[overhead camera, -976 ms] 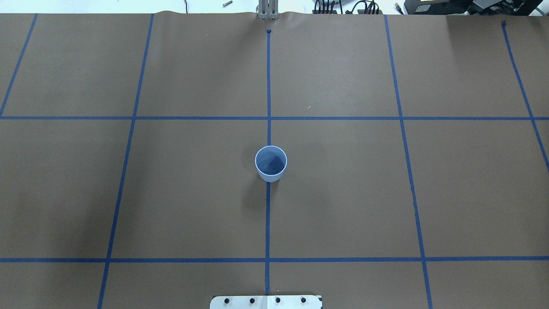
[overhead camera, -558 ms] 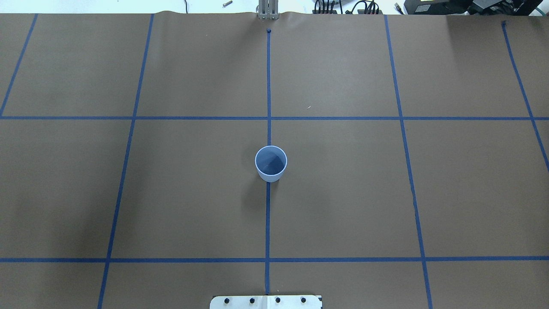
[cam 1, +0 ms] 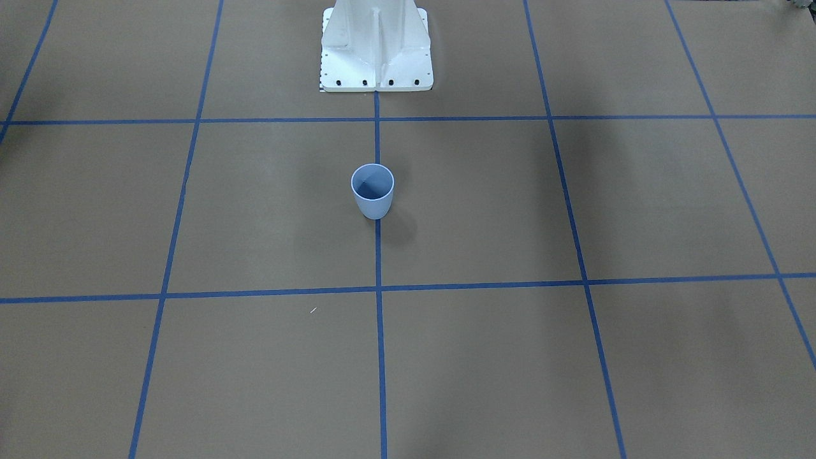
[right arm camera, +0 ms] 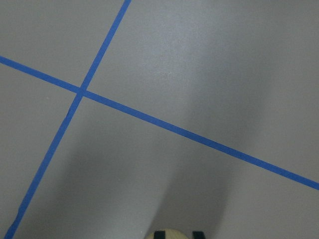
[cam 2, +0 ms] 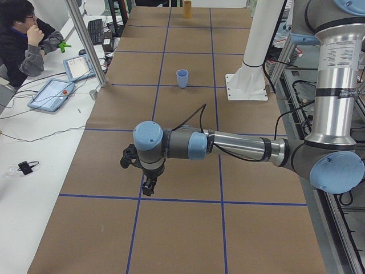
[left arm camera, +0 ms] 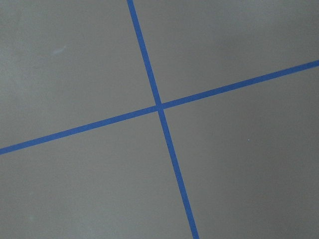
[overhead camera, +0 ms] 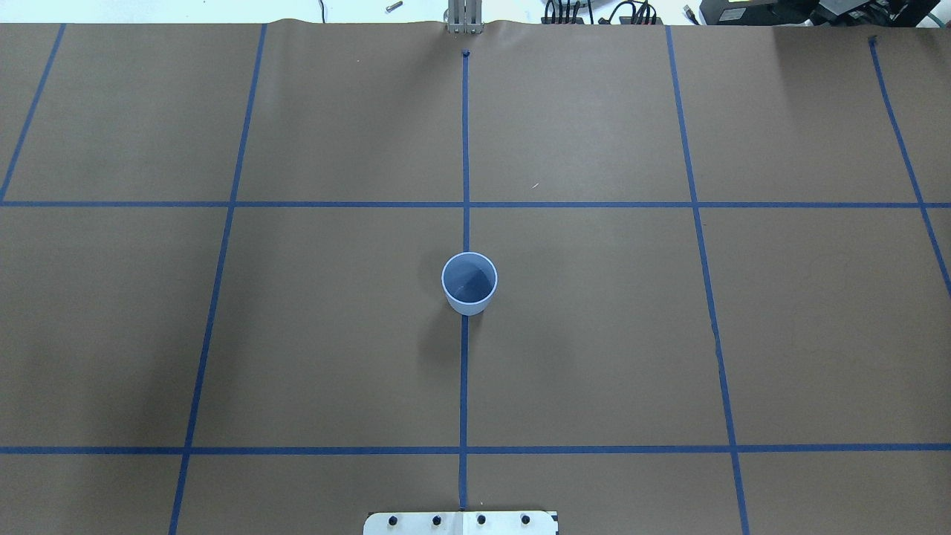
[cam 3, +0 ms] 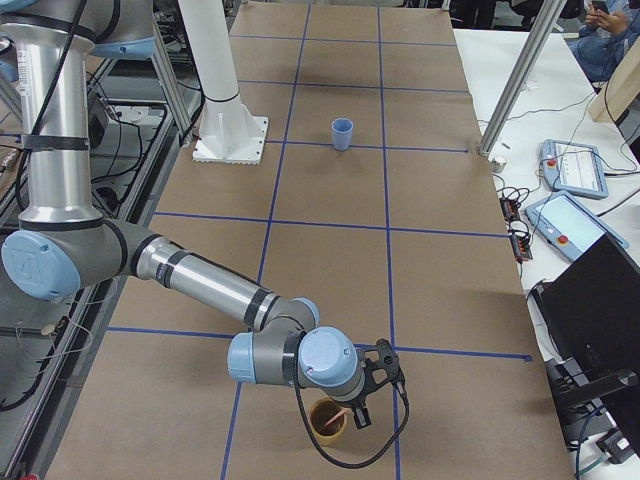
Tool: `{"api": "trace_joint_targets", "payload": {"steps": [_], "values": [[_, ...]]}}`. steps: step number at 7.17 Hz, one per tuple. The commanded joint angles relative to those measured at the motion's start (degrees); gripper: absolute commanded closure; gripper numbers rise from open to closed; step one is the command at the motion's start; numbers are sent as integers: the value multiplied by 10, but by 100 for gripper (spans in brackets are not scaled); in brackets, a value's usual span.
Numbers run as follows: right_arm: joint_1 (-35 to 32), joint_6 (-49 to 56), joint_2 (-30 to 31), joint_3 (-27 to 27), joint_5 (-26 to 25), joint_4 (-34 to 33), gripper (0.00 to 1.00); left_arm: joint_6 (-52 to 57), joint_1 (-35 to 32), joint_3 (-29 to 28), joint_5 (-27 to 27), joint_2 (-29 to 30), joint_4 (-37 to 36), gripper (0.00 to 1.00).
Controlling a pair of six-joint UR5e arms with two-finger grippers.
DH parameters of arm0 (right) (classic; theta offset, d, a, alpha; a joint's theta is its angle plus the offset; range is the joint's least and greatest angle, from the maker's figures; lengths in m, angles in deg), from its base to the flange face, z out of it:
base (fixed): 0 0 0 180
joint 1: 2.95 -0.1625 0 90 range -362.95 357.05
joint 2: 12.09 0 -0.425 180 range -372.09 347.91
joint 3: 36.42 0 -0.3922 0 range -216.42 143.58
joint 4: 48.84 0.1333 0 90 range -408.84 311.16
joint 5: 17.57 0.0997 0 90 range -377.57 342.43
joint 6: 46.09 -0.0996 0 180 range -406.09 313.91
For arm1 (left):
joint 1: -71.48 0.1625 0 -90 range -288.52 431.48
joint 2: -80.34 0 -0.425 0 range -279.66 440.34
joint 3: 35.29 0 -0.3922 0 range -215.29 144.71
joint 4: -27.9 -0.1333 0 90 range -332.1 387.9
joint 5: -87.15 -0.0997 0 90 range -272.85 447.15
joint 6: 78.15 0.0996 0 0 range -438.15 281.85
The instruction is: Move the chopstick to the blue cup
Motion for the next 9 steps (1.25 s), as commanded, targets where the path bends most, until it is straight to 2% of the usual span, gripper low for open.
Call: {"api": "trace_joint_targets", "payload": {"steps": [1, 2, 3, 9], "values": [[0, 0, 1, 2, 8, 0, 84, 0, -1, 0, -1, 0, 0, 1], [0, 0, 0, 3, 11, 0, 94, 0, 0, 0, -2, 0, 0, 1], [0, 0, 0, 4, 11, 0, 99, 0, 0, 1, -2, 0, 0, 1], [-62, 1, -8, 22, 31, -11, 100, 0, 0, -1, -3, 0, 0, 1]]}}
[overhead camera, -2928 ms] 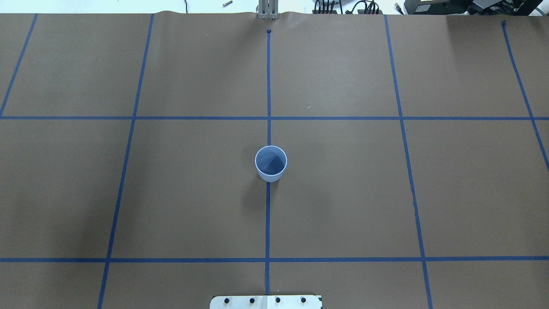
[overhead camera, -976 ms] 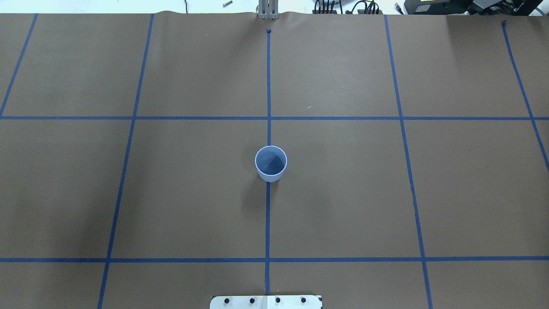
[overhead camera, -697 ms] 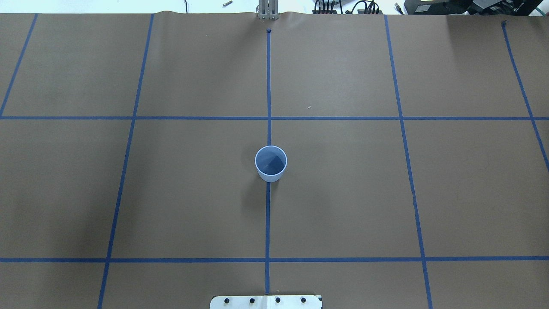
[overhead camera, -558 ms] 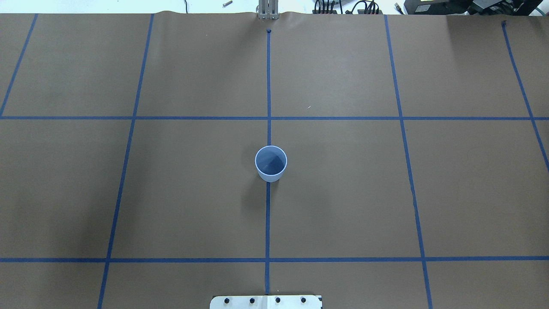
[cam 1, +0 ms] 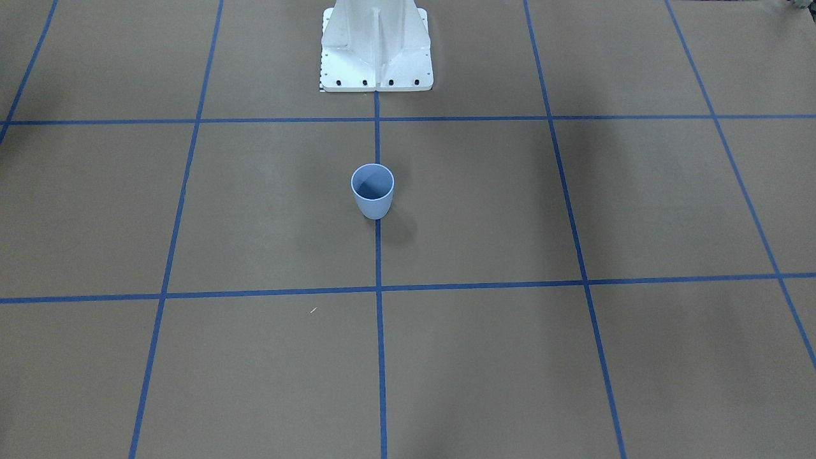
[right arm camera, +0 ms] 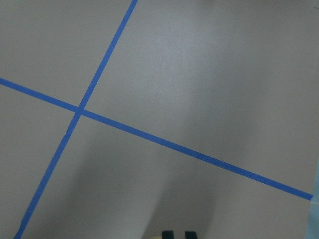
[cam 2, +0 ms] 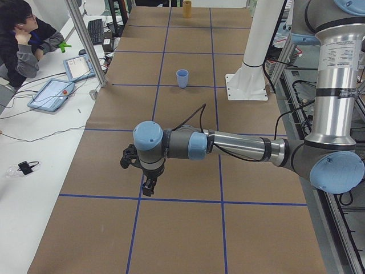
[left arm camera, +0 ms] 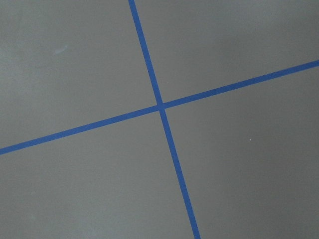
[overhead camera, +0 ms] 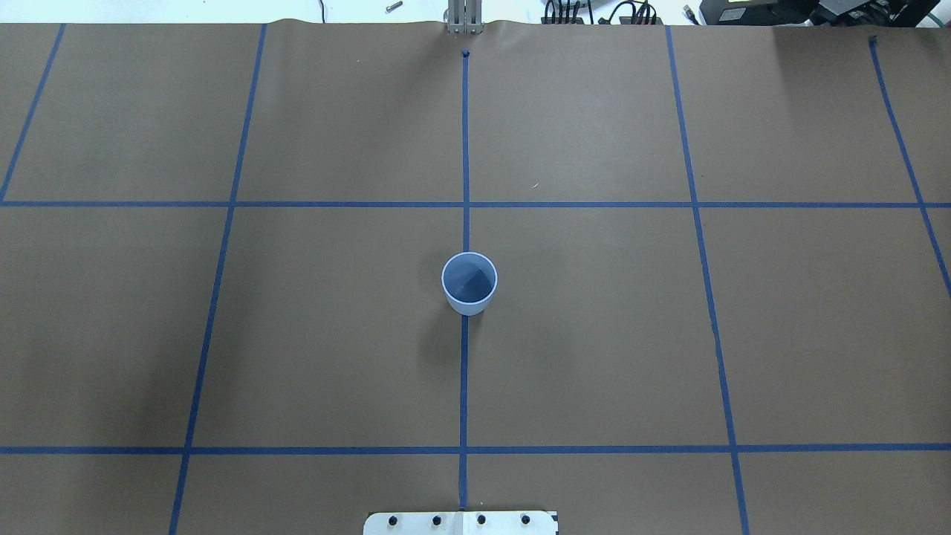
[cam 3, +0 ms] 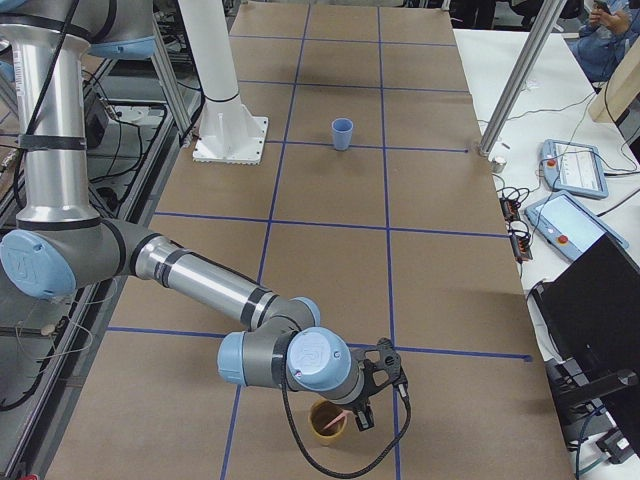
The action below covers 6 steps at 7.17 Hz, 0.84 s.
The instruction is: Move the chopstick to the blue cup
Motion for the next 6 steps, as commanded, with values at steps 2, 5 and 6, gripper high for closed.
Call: {"api": "trace_joint_targets", "payload": {"steps": [2, 5, 6], "values": [[-49, -3, -16, 8, 37, -27, 100, 0, 0, -1, 0, 0, 0, 1], [-89, -2, -47, 71, 39, -156, 100, 0, 0, -2, 1, 0, 0, 1], [-93, -2, -53, 89, 39, -192, 100, -1, 1, -2, 1, 0, 0, 1]]}}
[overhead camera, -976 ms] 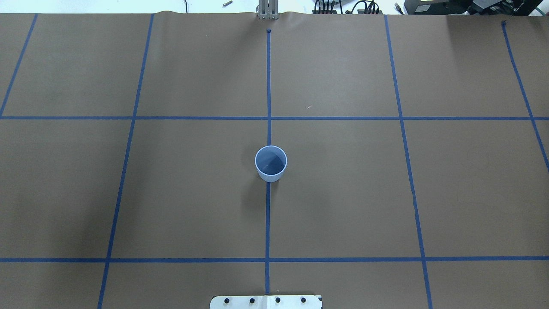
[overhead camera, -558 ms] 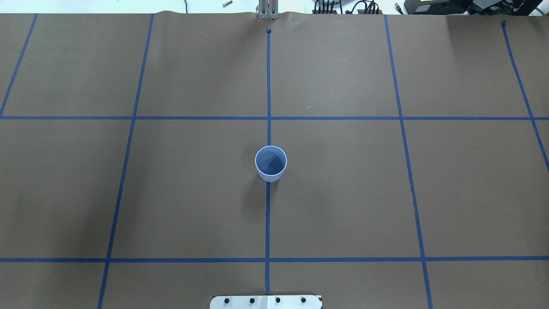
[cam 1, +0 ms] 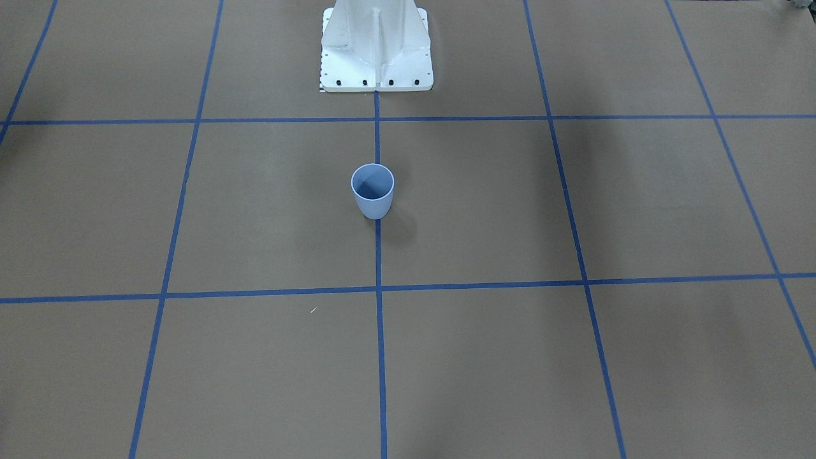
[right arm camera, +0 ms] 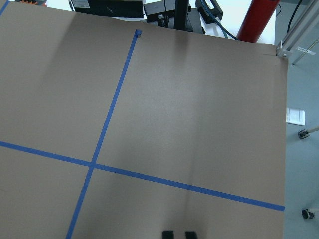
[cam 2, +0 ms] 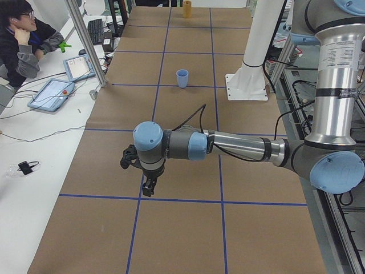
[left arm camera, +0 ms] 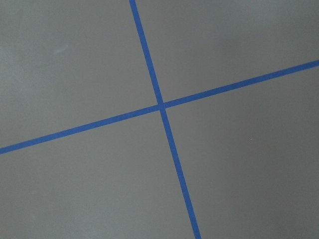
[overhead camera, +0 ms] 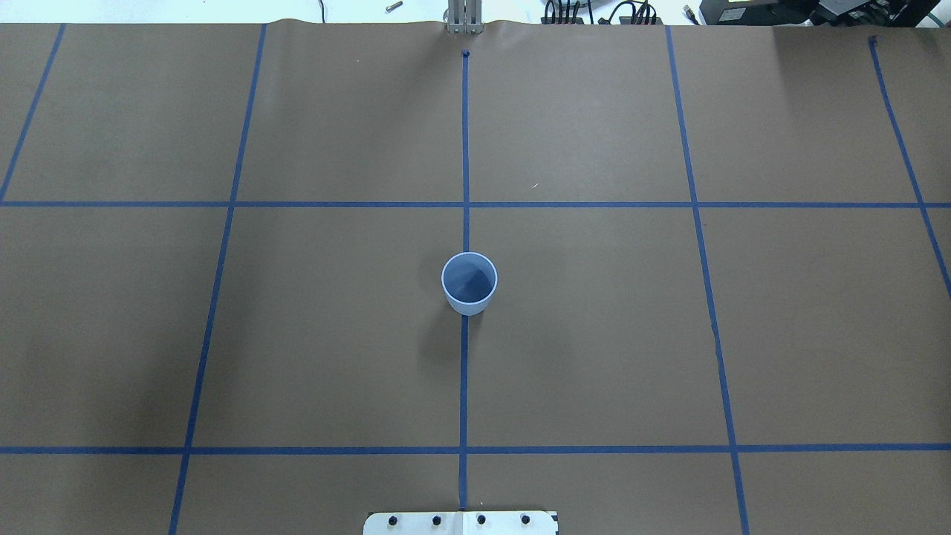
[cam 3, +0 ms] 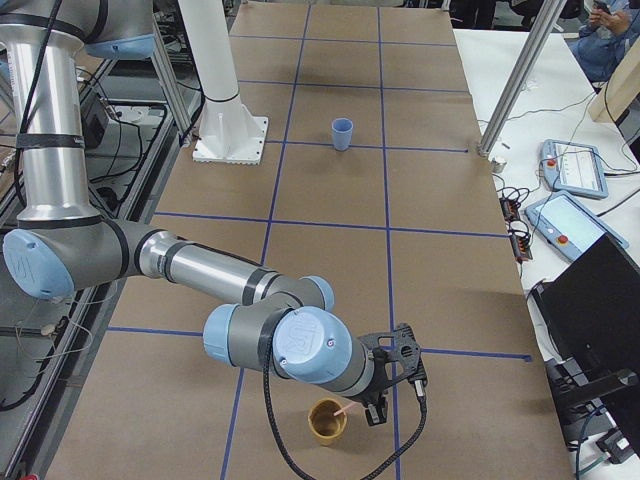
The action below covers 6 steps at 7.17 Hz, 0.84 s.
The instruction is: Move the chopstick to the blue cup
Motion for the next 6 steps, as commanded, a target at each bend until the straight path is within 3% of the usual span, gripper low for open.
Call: {"api": "trace_joint_targets", "payload": {"steps": [1, 2, 3, 6], "values": [[-20, -1, -37, 38, 0, -97, 100, -1, 1, -1, 1, 0, 0, 1], [-19, -3, -49, 59, -3, -140, 100, -1, 1, -1, 2, 0, 0, 1], [-8, -40, -49, 67, -1, -140, 100, -1, 2, -1, 2, 1, 0, 1], [90, -234, -50, 165, -2, -136, 100, -1, 2, -1, 2, 1, 0, 1]]}}
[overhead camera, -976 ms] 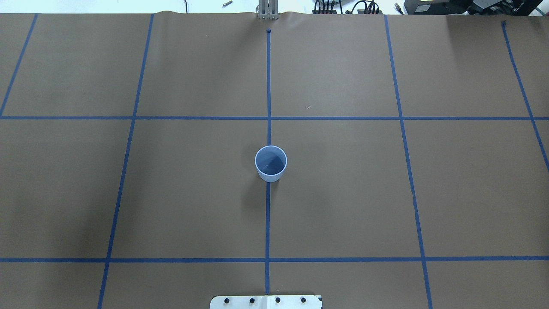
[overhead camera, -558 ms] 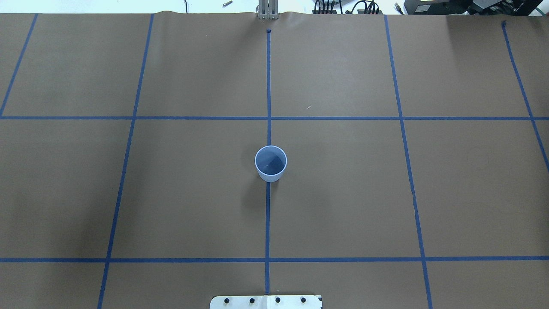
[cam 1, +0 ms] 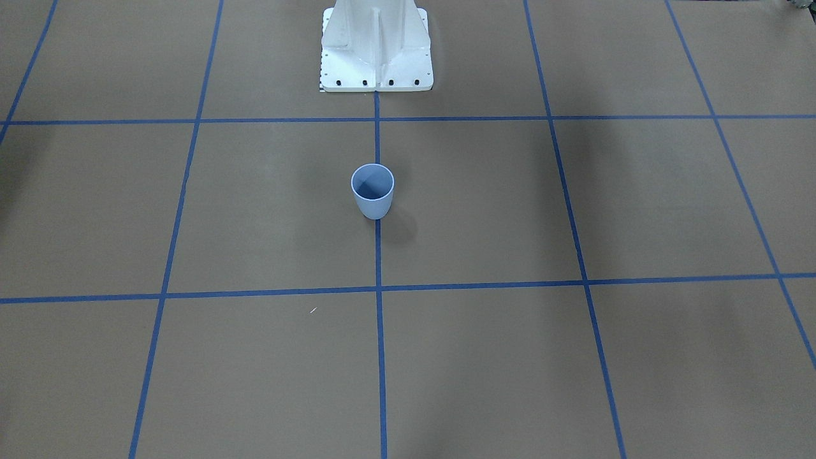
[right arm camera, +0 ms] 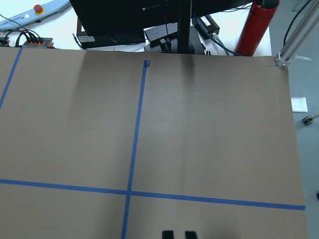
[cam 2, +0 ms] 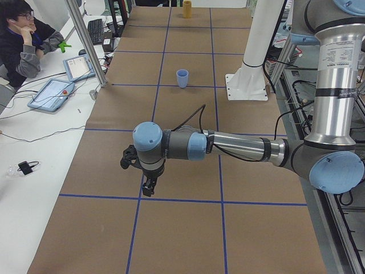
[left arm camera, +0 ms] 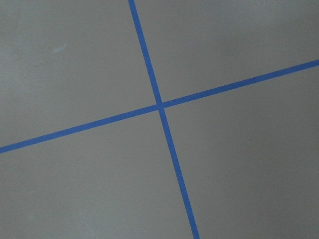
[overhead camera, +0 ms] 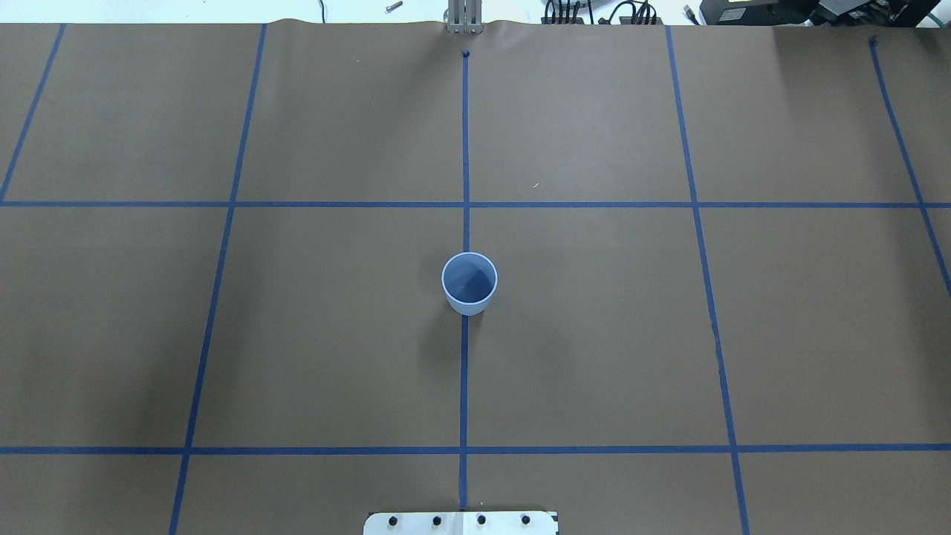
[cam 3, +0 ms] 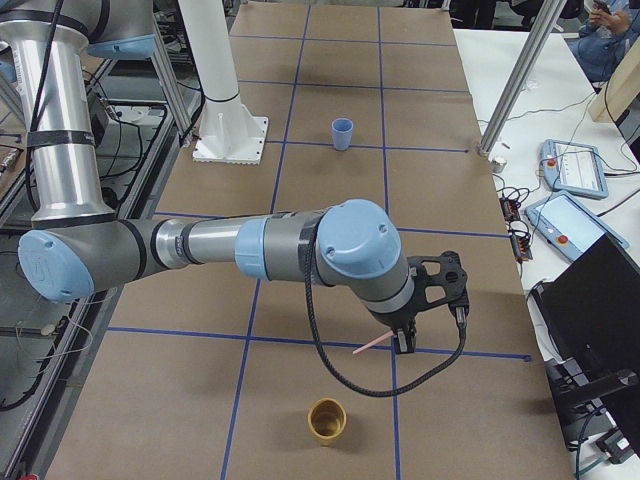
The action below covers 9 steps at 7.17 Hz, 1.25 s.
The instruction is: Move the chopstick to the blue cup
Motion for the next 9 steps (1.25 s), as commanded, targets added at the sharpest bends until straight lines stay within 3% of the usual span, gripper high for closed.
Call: {"api": "trace_joint_targets", "payload": {"steps": [1, 3, 5, 7, 9], "values": [[89, -103, -7, 72, 1, 1, 100, 0, 0, 1, 1, 0, 0, 1], [153, -164, -44, 99, 69, 2, 100, 0, 0, 3, 2, 0, 0, 1], [221, -244, -46, 155, 68, 2, 100, 0, 0, 3, 2, 0, 0, 1], [323, -429, -103, 206, -6, 1, 100, 1, 1, 3, 2, 0, 0, 1], [451, -606, -181, 211, -131, -2, 100, 0, 1, 3, 2, 1, -1, 1]]}}
